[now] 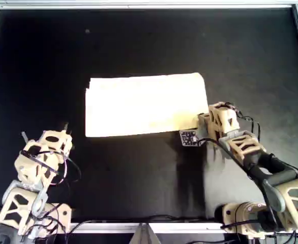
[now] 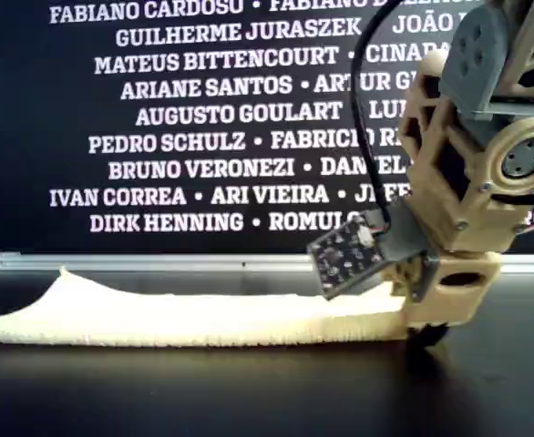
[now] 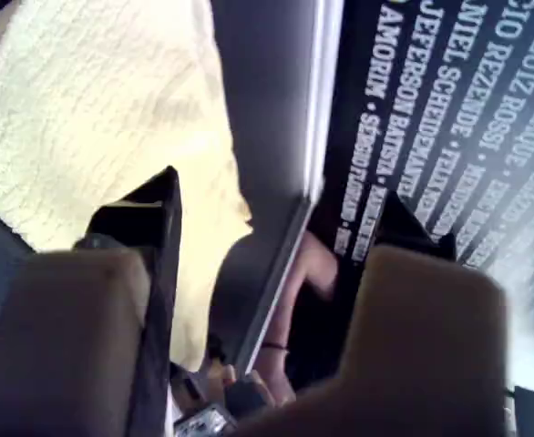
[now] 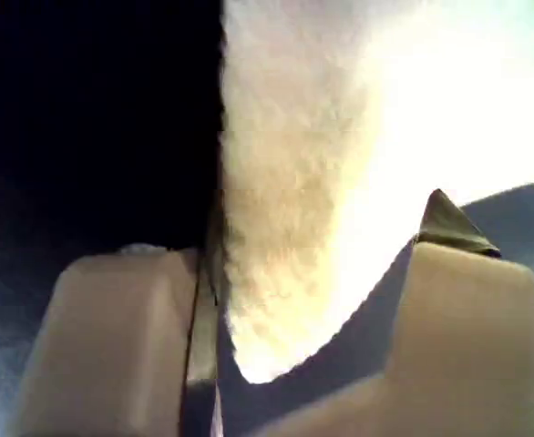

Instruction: Fold a cloth

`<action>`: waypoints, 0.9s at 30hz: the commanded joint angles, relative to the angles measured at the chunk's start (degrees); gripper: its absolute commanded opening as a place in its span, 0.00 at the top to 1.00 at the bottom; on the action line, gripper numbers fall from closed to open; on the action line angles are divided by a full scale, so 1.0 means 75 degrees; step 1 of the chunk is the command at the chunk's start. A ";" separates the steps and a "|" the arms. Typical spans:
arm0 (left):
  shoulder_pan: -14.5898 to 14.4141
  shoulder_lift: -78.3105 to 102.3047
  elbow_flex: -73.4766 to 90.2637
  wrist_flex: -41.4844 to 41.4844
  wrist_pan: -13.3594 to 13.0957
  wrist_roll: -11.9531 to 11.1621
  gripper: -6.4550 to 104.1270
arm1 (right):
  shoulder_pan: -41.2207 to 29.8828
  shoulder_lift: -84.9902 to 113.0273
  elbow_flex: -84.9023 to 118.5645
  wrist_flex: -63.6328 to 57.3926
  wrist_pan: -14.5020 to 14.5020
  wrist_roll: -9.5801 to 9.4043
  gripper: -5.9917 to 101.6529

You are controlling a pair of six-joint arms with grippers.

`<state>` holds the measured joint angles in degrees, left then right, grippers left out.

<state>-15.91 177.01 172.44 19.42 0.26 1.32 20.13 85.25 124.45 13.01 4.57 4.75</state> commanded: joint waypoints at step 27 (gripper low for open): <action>0.0047 0.0141 -0.0270 -0.0082 -0.0035 0.0023 0.25 | 0.0293 0.1418 -0.1172 -0.0094 -0.0047 0.0082 0.95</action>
<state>-15.91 177.01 172.44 19.42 0.26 1.32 21.09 88.51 119.36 13.01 4.39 5.10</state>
